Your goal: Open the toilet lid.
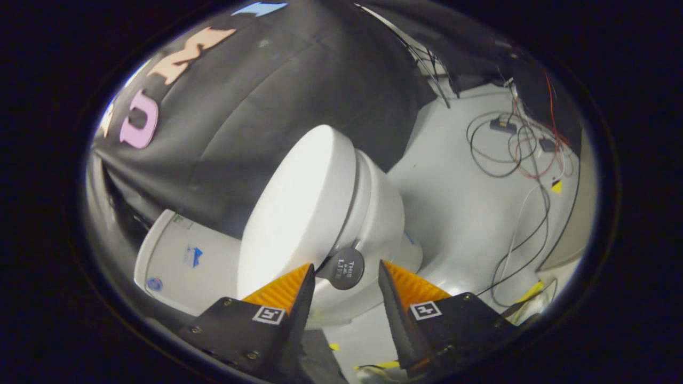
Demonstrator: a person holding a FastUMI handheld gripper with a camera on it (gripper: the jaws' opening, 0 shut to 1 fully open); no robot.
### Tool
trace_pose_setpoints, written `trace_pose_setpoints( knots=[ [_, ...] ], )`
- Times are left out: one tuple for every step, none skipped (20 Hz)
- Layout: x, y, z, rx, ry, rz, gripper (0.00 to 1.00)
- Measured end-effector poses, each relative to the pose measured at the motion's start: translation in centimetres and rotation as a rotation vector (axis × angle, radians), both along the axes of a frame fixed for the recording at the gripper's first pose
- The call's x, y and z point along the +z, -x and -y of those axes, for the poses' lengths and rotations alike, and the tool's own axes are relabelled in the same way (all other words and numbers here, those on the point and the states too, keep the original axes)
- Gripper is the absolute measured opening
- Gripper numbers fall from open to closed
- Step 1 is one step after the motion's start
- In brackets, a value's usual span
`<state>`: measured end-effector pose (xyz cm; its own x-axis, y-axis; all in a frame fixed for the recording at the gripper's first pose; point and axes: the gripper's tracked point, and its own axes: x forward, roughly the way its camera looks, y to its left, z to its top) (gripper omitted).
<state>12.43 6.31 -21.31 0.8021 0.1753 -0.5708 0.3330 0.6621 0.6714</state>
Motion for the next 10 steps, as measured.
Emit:
trace_pose_setpoints(
  knots=[
    [-0.6, 0.1, 0.2, -0.014, -0.013, -0.013, 0.7],
    [-0.2, -0.6, 0.4, -0.04, -0.046, 0.01, 0.55],
    [0.1, -0.7, 0.0, -0.048, -0.085, 0.028, 0.41],
    [1.4, -0.8, 1.3, -0.08, -0.122, 0.052, 0.26],
    [0.7, -1.1, 0.9, -0.109, -0.163, 0.056, 0.2],
    [0.7, -1.3, 0.7, -0.112, -0.187, 0.049, 0.13],
    [0.9, -1.4, 0.7, -0.11, -0.183, 0.047, 0.13],
    [1.0, -1.5, 0.7, -0.105, -0.159, 0.041, 0.13],
    [1.2, -1.2, 0.5, -0.083, -0.116, 0.018, 0.13],
    [1.5, -0.9, 0.5, -0.066, -0.072, 0.011, 0.13]
  ],
)
